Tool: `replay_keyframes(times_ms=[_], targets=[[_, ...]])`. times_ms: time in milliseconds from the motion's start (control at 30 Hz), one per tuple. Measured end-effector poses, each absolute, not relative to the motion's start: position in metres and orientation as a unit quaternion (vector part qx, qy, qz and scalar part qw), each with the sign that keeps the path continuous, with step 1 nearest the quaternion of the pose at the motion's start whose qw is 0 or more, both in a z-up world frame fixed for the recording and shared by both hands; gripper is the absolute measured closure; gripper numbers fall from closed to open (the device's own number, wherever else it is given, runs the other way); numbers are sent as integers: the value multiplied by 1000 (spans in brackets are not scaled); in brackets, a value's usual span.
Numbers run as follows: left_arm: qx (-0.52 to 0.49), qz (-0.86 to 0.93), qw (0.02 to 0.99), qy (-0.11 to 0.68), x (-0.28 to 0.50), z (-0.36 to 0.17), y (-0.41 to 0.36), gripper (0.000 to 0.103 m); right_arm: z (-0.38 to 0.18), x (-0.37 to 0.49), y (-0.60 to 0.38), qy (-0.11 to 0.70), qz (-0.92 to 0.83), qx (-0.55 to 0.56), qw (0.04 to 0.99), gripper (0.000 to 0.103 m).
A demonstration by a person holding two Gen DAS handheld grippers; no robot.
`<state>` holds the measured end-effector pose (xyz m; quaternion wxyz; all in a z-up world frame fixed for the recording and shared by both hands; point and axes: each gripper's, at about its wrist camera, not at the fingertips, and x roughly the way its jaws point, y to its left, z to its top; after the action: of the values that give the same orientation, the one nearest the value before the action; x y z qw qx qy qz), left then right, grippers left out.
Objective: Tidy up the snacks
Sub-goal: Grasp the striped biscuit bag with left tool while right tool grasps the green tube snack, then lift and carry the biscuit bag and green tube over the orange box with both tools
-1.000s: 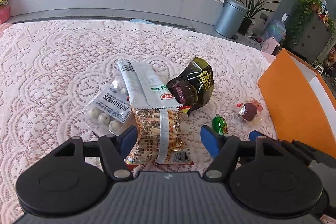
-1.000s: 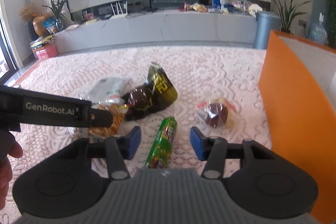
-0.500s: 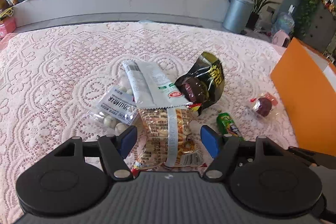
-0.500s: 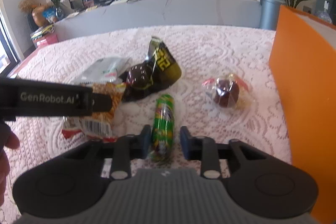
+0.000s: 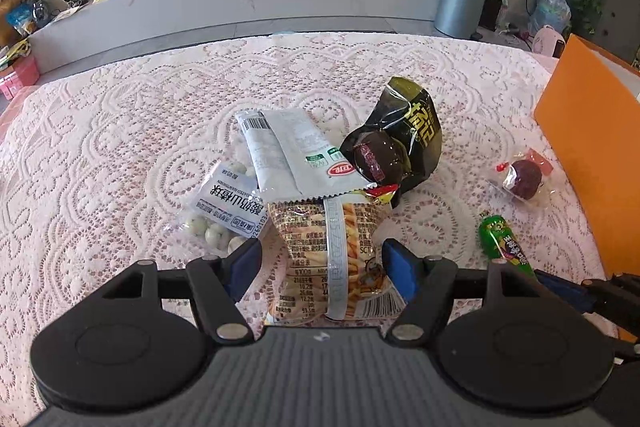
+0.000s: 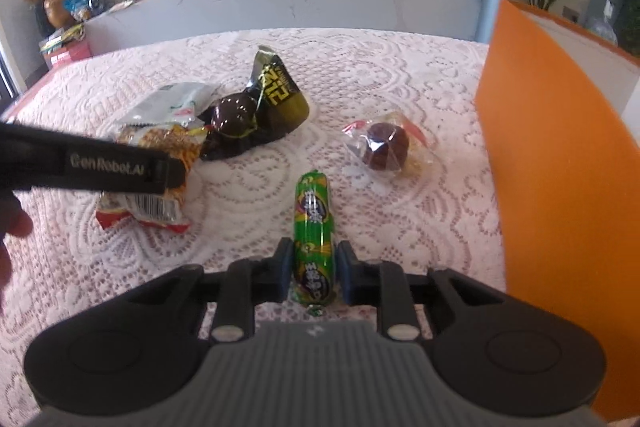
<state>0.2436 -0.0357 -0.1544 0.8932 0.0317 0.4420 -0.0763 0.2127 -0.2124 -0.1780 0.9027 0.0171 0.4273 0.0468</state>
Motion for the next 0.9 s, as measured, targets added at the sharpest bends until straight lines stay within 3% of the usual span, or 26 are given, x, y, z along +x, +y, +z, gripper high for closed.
replay_keyframes(times_ms=[133, 300, 367, 900], targets=[[43, -81, 888, 450, 246, -160, -42, 28, -180, 215, -210, 429, 47, 14, 902, 82], [54, -85, 888, 449, 244, -162, -45, 46, -180, 215, -210, 428, 46, 21, 903, 82], [58, -80, 889, 448, 243, -161, -45, 48, -180, 215, -210, 428, 47, 21, 903, 82], [11, -83, 890, 449, 216, -133, -27, 52, -161, 197, -228, 415, 57, 70, 905, 82]])
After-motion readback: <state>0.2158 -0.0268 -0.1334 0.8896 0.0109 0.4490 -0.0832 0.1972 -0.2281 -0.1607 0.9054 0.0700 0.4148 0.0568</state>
